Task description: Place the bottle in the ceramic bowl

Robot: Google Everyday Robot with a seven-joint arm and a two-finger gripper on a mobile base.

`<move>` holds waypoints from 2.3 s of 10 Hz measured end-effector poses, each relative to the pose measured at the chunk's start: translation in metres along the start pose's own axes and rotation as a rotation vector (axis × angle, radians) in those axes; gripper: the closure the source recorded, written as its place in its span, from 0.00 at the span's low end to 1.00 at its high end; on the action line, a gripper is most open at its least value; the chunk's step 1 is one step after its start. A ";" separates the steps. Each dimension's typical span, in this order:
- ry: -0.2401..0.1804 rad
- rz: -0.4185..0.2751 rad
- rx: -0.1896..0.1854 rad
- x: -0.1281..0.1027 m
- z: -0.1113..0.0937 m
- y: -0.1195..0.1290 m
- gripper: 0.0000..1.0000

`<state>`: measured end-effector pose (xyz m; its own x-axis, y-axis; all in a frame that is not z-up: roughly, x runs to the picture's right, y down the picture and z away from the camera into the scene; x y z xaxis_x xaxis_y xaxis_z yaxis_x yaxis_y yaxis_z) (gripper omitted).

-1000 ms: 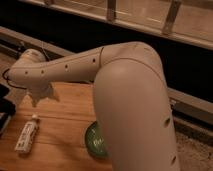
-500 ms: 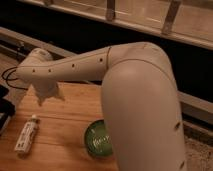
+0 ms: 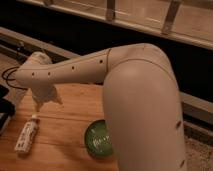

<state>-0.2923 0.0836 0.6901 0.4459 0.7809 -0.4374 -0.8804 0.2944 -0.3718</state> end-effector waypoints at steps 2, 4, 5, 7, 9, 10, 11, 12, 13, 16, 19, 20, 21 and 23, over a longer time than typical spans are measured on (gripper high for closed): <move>0.009 -0.068 -0.027 -0.017 0.012 0.044 0.35; 0.021 -0.144 -0.063 -0.039 0.031 0.102 0.35; 0.028 -0.167 -0.073 -0.042 0.039 0.122 0.35; 0.037 -0.189 -0.083 -0.046 0.046 0.142 0.35; 0.034 -0.184 -0.081 -0.048 0.046 0.138 0.35; 0.037 -0.189 -0.089 -0.046 0.047 0.141 0.35; 0.042 -0.190 -0.106 -0.045 0.052 0.141 0.35; 0.051 -0.191 -0.130 -0.042 0.065 0.144 0.35; 0.059 -0.195 -0.147 -0.038 0.079 0.148 0.35; 0.089 -0.188 -0.181 -0.030 0.113 0.148 0.35; 0.105 -0.181 -0.169 -0.025 0.123 0.146 0.35; 0.105 -0.173 -0.150 -0.026 0.122 0.138 0.35; 0.105 -0.169 -0.138 -0.025 0.120 0.135 0.35; 0.101 -0.152 -0.103 -0.025 0.116 0.118 0.35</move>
<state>-0.4257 0.1631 0.7521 0.5912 0.6707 -0.4480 -0.7826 0.3427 -0.5197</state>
